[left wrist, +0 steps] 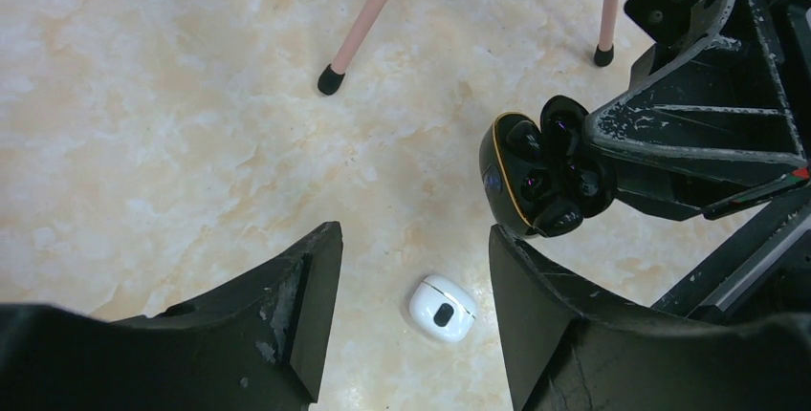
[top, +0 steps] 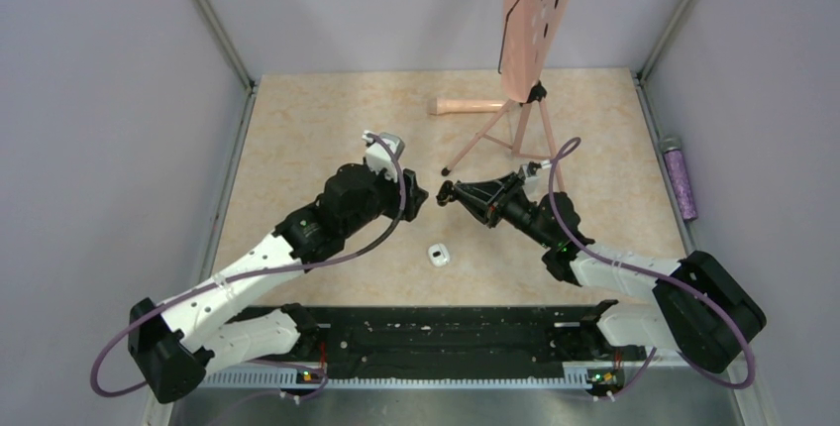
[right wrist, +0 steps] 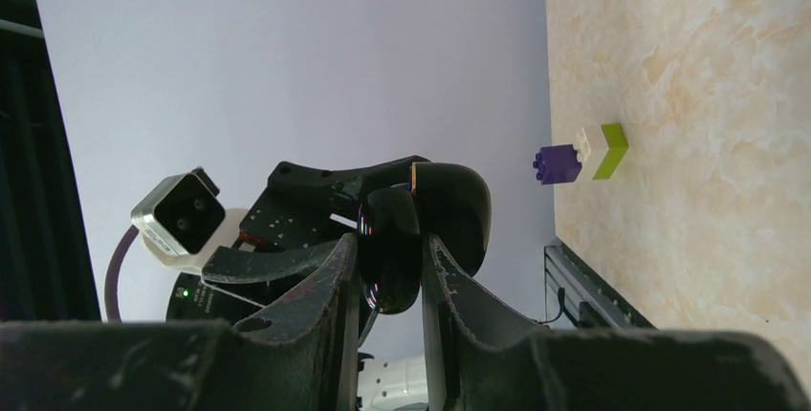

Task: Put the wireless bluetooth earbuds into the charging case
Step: Adjust the left earbud in the left side groove of the charging case.

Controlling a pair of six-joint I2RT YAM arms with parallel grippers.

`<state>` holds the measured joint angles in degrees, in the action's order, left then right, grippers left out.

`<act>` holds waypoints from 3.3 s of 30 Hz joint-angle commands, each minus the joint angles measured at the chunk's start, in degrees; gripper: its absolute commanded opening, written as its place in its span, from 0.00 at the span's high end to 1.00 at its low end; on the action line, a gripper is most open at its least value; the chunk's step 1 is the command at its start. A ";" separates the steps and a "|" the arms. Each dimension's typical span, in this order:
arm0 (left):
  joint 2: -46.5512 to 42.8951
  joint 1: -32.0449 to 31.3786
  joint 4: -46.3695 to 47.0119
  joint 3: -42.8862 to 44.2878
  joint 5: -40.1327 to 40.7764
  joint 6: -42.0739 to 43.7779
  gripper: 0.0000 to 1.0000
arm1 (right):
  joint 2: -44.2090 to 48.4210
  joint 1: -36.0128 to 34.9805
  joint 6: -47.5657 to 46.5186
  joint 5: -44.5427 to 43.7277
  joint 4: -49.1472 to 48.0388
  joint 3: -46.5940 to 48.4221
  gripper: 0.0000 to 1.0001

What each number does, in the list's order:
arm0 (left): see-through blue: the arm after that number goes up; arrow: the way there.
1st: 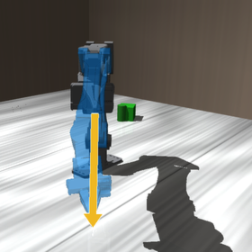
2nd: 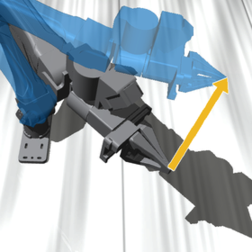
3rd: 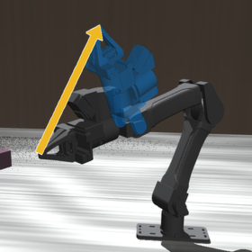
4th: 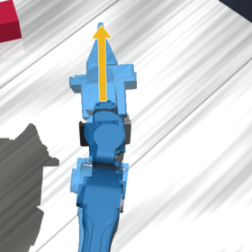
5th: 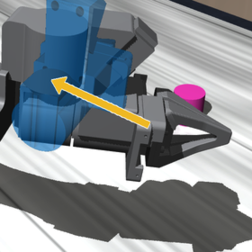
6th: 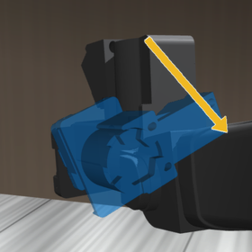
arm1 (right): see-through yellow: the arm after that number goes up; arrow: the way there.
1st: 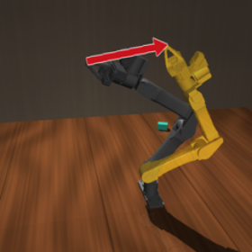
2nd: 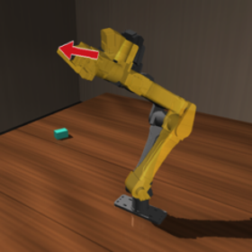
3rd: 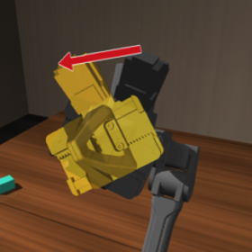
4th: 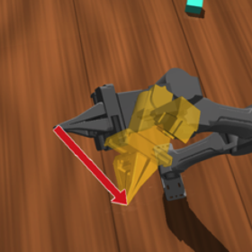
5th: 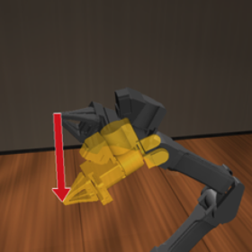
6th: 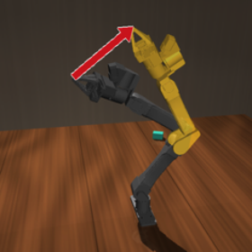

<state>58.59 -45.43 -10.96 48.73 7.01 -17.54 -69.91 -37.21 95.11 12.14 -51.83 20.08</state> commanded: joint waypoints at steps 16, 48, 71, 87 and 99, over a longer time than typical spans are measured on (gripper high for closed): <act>0.03 0.16 -1.07 2.93 -13.45 5.56 0.30 | 1.50 0.10 -0.41 0.34 -3.03 2.20 1.00; 2.12 0.16 2.87 3.77 -4.65 2.86 0.34 | 1.52 0.06 -0.19 0.34 -3.91 1.40 1.00; 0.16 0.24 -6.06 4.90 -6.29 4.01 0.35 | 1.69 0.12 -0.10 0.12 -4.02 1.18 1.00; 4.25 0.23 -0.48 6.98 -9.38 3.04 0.36 | 2.28 0.12 -0.56 0.30 -2.84 1.77 1.00; 4.27 0.25 0.39 6.74 -4.02 2.91 0.37 | 2.05 0.04 -0.29 0.24 -3.61 1.14 1.00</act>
<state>63.29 -45.39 -13.76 53.39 -1.10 -14.50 -69.32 -37.19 95.11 11.49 -52.25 20.05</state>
